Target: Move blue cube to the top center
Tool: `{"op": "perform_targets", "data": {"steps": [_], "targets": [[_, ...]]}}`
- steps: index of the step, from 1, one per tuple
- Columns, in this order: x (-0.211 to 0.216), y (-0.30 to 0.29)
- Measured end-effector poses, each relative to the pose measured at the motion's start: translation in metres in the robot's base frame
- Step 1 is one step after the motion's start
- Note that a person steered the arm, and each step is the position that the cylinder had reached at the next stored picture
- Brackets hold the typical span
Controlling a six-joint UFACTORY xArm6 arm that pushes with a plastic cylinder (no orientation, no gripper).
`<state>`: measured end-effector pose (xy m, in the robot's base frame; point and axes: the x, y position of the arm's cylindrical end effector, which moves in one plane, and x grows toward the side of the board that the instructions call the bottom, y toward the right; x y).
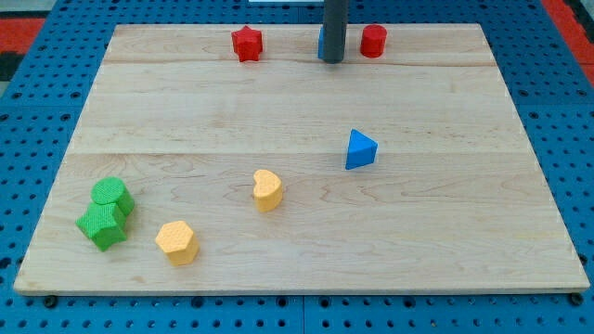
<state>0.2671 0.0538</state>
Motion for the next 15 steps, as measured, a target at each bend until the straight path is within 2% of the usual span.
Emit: {"op": "perform_targets", "data": {"steps": [3, 5, 9, 11, 12, 14, 15], "targets": [[0.002, 0.055], [0.000, 0.020], [-0.049, 0.026], [-0.064, 0.093], [-0.069, 0.104], [-0.075, 0.011], [-0.075, 0.010]]}}
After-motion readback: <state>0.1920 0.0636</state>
